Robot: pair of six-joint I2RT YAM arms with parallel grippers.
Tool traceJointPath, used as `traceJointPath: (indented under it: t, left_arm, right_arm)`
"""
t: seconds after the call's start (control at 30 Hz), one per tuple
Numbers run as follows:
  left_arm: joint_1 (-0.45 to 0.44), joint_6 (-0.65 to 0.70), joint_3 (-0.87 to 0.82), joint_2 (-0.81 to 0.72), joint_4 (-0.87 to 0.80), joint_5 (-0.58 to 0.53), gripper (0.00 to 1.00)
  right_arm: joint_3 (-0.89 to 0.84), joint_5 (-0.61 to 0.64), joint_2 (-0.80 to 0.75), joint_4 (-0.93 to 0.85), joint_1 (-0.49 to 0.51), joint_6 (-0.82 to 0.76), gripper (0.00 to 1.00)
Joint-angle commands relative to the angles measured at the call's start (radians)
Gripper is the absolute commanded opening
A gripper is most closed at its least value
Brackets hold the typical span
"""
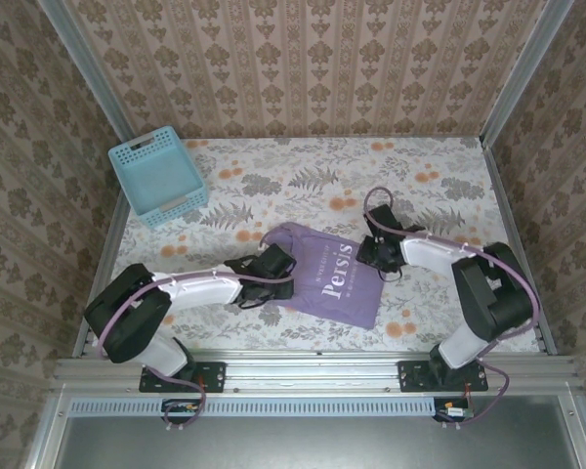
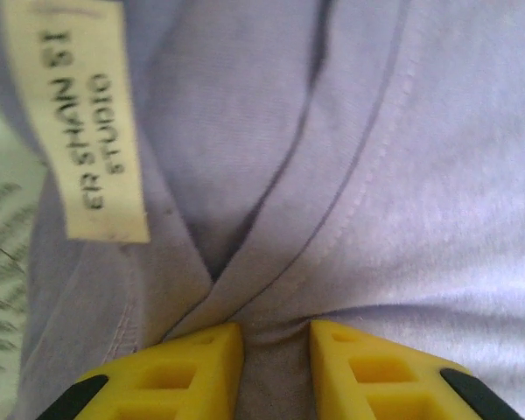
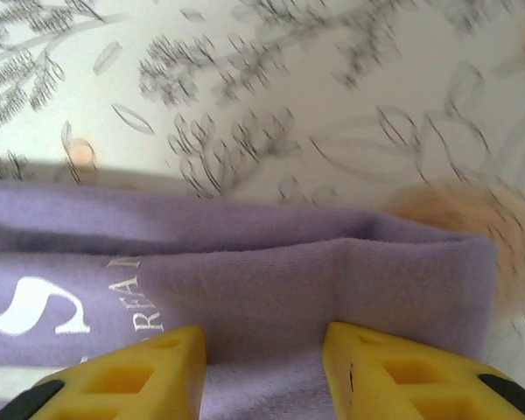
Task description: Fold the inside-out t-shirt
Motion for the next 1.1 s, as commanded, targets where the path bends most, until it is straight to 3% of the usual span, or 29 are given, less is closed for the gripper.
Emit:
traceJointPath:
  t: [0.0,0.13,0.3,0.5,0.63,0.8,0.9,1.07]
  left_arm:
    - [0.086,0.097,-0.038,0.030,-0.084,-0.009,0.29]
    - [0.161,0.165,0.052,0.079,-0.092,-0.005,0.31]
    - [0.184,0.226,0.255,0.168,-0.135,-0.024,0.35]
    - [0.164,0.248,0.323,0.091,-0.231,-0.075,0.44]
    - [0.125,0.157,0.226,-0.080,-0.279,-0.122,0.54]
    - [0.173,0.016,0.020,-0.273,-0.214,-0.070,0.59]
    - [0.235,-0.003,-0.051,-0.303,-0.102,0.032,0.61]
    - [0.318,0.008,-0.064,-0.235,0.041,0.117,0.60]
  right_arm:
    - [-0.140,-0.025,-0.083,-0.007,0.025,0.112,0.42]
    - [-0.237,0.002,-0.180,-0.022,0.162,0.234,0.42]
    - [-0.316,0.039,-0.349,-0.019,0.333,0.400,0.42]
    - [-0.175,0.136,-0.428,-0.130,0.336,0.236,0.45]
    - [-0.071,0.075,-0.340,-0.088,0.251,0.081,0.46]
    - [0.136,0.058,-0.119,-0.085,0.216,-0.115,0.54]
    - [0.249,0.025,0.007,-0.069,0.195,-0.223,0.59]
    - [0.427,-0.036,0.206,-0.076,0.163,-0.326,0.59]
